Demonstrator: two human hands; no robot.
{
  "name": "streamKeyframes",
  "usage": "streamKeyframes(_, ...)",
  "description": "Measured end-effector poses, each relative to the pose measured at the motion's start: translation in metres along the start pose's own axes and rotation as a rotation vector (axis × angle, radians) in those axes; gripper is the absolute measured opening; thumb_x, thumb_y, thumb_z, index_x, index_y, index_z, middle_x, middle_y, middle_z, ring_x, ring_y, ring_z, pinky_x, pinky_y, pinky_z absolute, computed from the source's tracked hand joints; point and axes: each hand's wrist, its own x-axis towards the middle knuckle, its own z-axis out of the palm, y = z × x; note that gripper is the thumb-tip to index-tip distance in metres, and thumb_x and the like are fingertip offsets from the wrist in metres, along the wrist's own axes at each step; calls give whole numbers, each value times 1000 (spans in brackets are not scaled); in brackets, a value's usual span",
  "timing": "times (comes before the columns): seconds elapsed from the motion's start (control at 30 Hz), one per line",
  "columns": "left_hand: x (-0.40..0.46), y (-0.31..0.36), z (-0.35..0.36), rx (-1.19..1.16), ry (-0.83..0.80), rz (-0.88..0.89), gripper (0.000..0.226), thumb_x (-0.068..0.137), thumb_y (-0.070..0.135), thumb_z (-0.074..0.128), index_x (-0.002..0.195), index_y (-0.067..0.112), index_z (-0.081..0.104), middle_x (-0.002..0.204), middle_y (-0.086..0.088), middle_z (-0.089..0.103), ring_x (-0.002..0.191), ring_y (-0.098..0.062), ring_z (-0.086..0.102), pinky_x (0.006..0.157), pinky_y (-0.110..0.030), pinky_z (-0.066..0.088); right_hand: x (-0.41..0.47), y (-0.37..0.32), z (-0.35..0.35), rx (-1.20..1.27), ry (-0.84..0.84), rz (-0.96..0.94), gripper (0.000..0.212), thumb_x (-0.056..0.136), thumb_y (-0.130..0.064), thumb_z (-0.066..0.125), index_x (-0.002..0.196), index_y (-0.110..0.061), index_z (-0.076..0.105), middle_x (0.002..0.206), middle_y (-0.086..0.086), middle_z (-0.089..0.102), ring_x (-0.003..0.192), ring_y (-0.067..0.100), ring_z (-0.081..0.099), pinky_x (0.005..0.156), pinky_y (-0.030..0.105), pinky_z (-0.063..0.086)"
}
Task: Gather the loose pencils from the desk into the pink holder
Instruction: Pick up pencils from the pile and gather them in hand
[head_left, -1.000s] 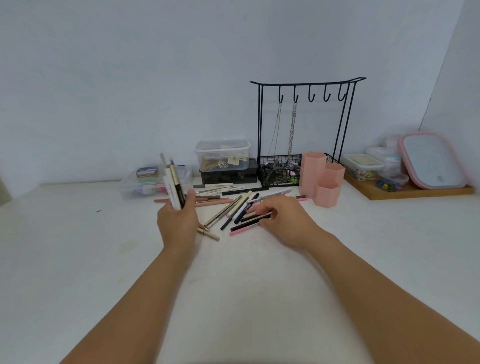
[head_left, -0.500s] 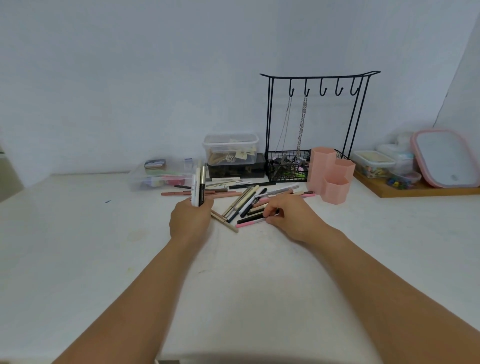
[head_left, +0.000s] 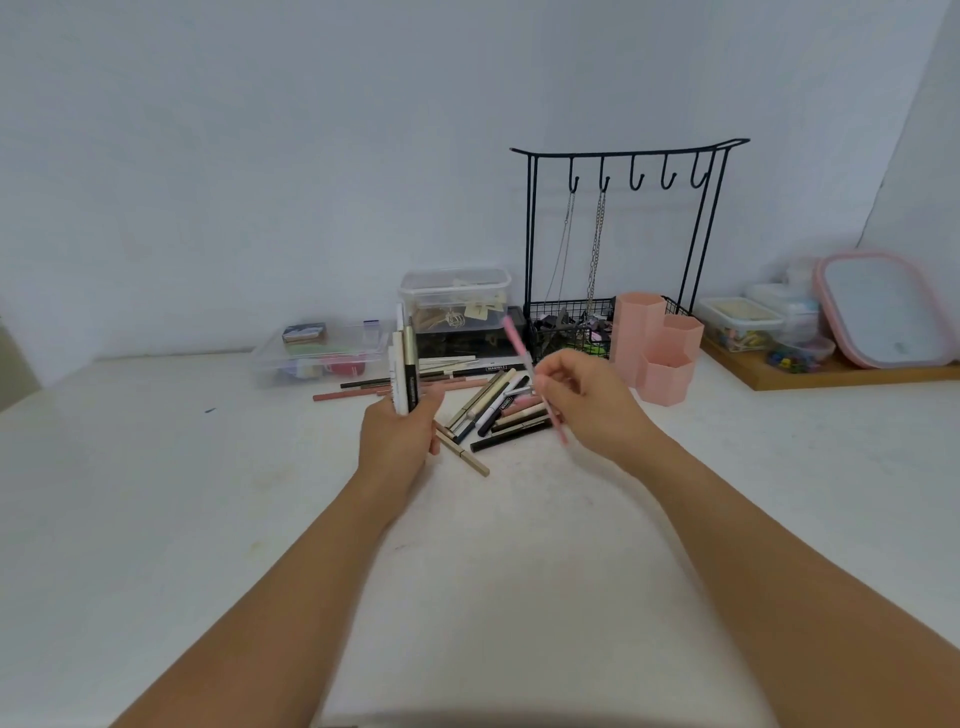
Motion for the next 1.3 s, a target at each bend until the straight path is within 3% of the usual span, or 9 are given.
streamKeyframes(0.17, -19, 6, 14, -242, -337, -7, 29, 90, 35, 73, 79, 18, 52, 49, 7, 38, 42, -9, 31, 41, -21, 28, -12, -24, 9, 632, -66, 119, 12, 97, -2, 58, 106, 6, 61, 79, 14, 67, 67, 18, 67, 65, 23, 59)
streamKeyframes(0.43, -23, 2, 13, -150, -506, 70, 39, 64, 35, 86, 81, 12, 59, 54, -1, 48, 43, -12, 40, 39, -21, 30, -22, -28, 23, 663, -175, 117, 2, 94, 1, 61, 96, 0, 61, 77, 17, 68, 66, 20, 66, 69, 29, 58)
streamKeyframes(0.57, -21, -1, 13, -86, -543, 62, 26, 82, 16, 82, 81, 10, 57, 52, -5, 50, 38, -14, 44, 39, -20, 29, -20, -25, 28, 547, -136, 78, 5, 90, 0, 67, 94, -2, 66, 77, 14, 67, 63, 14, 64, 63, 24, 56)
streamKeyframes(0.73, -20, -1, 14, -141, -542, 37, 18, 96, 19, 68, 90, 10, 53, 52, -2, 45, 41, -14, 44, 38, -20, 26, -19, -18, 29, 344, -86, -3, 3, 89, -11, 73, 87, -14, 72, 80, 5, 71, 69, 10, 64, 61, 24, 53)
streamKeyframes(0.87, -14, 1, 13, -282, -411, 8, 20, 99, 24, 64, 88, 16, 50, 56, -1, 43, 47, -15, 44, 44, -24, 35, -5, -1, 15, -124, 84, -95, 1, 90, -20, 72, 90, -20, 73, 87, -5, 73, 74, 8, 64, 67, 22, 50)
streamKeyframes(0.93, -10, 2, 12, -326, -343, 19, 15, 100, 24, 62, 92, 15, 53, 57, -1, 40, 50, -15, 42, 51, -25, 40, -1, 10, 7, -362, 42, -102, 5, 91, -22, 70, 94, -25, 73, 95, -10, 71, 84, 6, 63, 77, 30, 54)
streamKeyframes(1.07, -5, -1, 11, -360, -278, 6, 19, 99, 27, 64, 93, 15, 50, 56, 1, 38, 50, -14, 37, 53, -26, 40, -9, 15, 5, -531, -91, -61, 17, 93, -18, 66, 107, -25, 71, 115, -4, 67, 103, 15, 61, 91, 35, 51)
streamKeyframes(1.17, -5, -2, 11, -329, -302, 15, 21, 97, 30, 66, 97, 13, 54, 53, 3, 35, 46, -13, 34, 49, -25, 36, -9, 14, 8, -635, -139, -51, 19, 93, -20, 66, 112, -21, 68, 120, -2, 64, 104, 19, 61, 89, 32, 50)
streamKeyframes(1.3, -7, -2, 12, -302, -293, -20, 26, 95, 32, 70, 90, 14, 51, 52, 4, 27, 46, -13, 25, 44, -24, 28, -5, 14, 8, -705, -161, -59, 7, 94, -20, 64, 98, -24, 67, 111, 0, 65, 94, 20, 61, 82, 33, 52)
